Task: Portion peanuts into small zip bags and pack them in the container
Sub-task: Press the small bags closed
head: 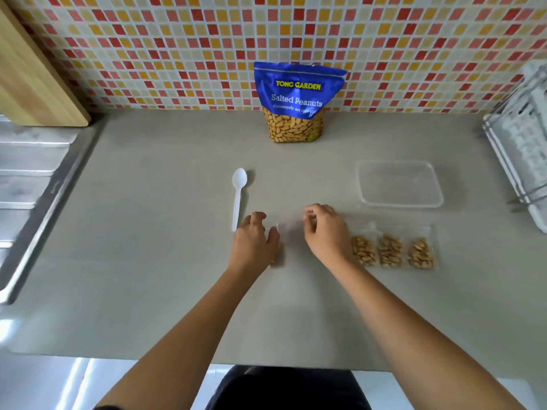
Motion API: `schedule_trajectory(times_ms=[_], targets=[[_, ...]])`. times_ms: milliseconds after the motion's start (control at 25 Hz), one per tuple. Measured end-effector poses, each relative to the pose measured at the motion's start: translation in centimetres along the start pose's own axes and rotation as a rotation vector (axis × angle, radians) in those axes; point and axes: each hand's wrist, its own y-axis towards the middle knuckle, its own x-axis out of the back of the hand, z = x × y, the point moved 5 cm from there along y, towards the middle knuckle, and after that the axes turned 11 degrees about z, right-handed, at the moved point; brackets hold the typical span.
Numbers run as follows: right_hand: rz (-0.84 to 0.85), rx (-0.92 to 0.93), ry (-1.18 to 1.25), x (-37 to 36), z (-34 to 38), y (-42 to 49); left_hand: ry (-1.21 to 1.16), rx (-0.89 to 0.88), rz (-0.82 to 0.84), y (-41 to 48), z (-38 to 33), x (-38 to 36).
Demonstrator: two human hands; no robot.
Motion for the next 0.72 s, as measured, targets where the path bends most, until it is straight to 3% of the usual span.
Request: schedule_trajectory(times_ms=[160,360,480,720], targets=[[-0.036,-0.054,-0.104,4.1,-5.2,-1.5,0.079,-0.189,0.193,2.8,-4.5,-3.8],[0.129,-0.128,-0.330,4.6,-7.9,-1.7,0.211,-0.247,0.420,4.4,-7.3,-8.2],[0.181,-0.111,-0.401,3.9,-8.3,-1.4,0.205,-0.219,0.441,4.8,-7.6,-9.0],[0.074,0.001,-0.268,3.9,-7.4,-1.7,0.098,-0.232,0.392,4.9,-8.0,-8.6]])
